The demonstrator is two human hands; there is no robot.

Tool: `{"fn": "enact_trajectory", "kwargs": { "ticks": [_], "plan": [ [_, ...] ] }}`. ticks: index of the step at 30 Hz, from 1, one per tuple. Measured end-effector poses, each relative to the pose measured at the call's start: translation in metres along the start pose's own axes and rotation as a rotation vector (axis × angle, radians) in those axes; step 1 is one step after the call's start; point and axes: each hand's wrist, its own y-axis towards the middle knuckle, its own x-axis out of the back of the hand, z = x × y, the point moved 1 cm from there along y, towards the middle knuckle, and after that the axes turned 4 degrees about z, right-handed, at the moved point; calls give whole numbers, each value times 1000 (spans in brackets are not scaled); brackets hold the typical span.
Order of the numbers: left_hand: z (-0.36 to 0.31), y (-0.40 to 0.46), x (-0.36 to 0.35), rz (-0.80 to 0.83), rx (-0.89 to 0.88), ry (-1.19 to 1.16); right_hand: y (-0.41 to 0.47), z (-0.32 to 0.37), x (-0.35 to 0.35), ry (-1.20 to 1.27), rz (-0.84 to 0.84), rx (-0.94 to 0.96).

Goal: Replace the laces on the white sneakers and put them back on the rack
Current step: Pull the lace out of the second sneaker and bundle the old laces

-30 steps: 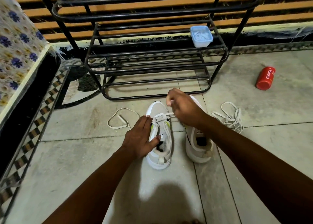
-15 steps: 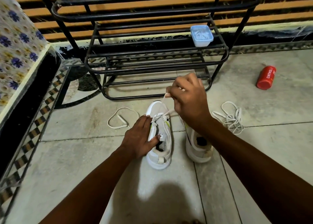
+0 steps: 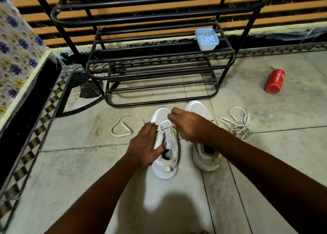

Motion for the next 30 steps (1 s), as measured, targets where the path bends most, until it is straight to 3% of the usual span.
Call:
{"fn": "enact_trajectory", "kwargs": {
  "ticks": [4, 7, 10, 14, 17, 19, 21, 26, 30],
  "plan": [
    [1, 0, -1, 16, 10, -5, 6, 6, 4, -278, 87, 36],
    [-1, 1, 1, 27, 27, 2, 15, 0, 20, -289, -154, 21],
    [-1, 1, 2, 38, 33, -9, 8, 2, 12, -52, -497, -105],
    [0, 0, 1, 28, 20, -21, 2, 17, -7, 183, -716, -413],
    [2, 0, -1, 5, 11, -29, 11, 21, -7, 699, -825, -466],
    [4, 0, -3, -4, -1, -37, 18, 20, -6, 1131, -818, -543],
    [6, -1, -5, -8, -5, -35, 20, 14, -9, 1261, -775, -586],
    [5, -2, -7, -30, -7, -59, 7, -28, 19, 605, -612, -515],
    [6, -3, -14, -31, 12, -152, 0, -35, 22, 595, -400, -519]
  ]
}}
